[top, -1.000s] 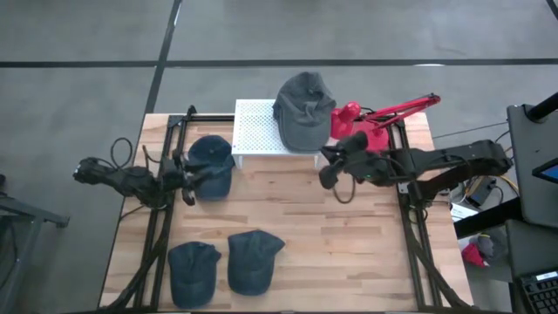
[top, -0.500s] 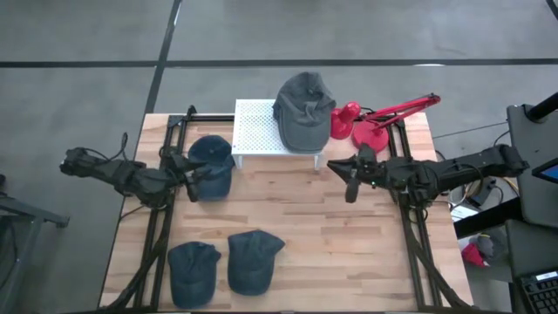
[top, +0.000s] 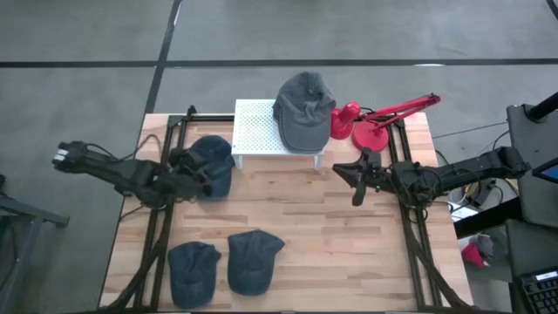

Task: Pick & Place hat
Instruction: Put the top blue cap on the shelf

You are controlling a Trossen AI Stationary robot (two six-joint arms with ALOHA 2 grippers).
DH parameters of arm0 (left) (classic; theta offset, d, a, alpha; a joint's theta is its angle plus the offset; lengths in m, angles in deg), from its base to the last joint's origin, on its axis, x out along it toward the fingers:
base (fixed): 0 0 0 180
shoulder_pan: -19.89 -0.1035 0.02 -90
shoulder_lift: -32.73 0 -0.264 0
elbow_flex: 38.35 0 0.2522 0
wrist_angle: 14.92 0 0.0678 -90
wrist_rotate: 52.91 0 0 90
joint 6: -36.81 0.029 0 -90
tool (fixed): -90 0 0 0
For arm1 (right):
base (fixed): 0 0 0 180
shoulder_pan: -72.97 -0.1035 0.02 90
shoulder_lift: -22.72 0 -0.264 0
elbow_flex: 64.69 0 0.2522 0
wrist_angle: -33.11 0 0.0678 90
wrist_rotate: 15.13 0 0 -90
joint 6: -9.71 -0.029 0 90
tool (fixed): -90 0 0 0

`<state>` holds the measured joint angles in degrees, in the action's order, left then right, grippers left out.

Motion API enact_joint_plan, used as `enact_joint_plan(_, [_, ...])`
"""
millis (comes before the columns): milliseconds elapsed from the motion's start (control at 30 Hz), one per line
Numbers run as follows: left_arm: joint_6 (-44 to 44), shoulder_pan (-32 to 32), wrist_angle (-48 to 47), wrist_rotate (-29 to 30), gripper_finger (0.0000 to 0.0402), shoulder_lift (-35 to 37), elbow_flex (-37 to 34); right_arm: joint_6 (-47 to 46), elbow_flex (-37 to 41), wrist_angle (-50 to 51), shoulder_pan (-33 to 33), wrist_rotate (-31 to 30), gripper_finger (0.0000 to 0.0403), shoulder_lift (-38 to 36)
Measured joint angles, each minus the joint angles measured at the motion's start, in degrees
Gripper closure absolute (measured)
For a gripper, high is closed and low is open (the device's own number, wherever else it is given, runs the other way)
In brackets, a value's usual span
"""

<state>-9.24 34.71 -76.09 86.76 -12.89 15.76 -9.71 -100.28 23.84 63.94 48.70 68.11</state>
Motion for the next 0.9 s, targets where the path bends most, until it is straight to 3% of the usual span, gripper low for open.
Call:
enact_joint_plan(167, [-7.10,-3.82,-3.96,-2.74,0.0252,-5.25,3.00,1.94,2.21,-1.48,0.02,4.12,0.0365,-0.93])
enact_joint_plan(367, [-13.66,-8.85,-7.78,-7.75,0.0260,-10.94,5.44,1.97,7.15,-9.00,0.04,4.32,0.0365,-3.76])
enact_joint_plan(900, [-14.14,-11.48,-7.12,-7.89,0.0287,-14.94,5.36,3.88,10.79,-12.90,0.04,4.17,0.0365,-7.40])
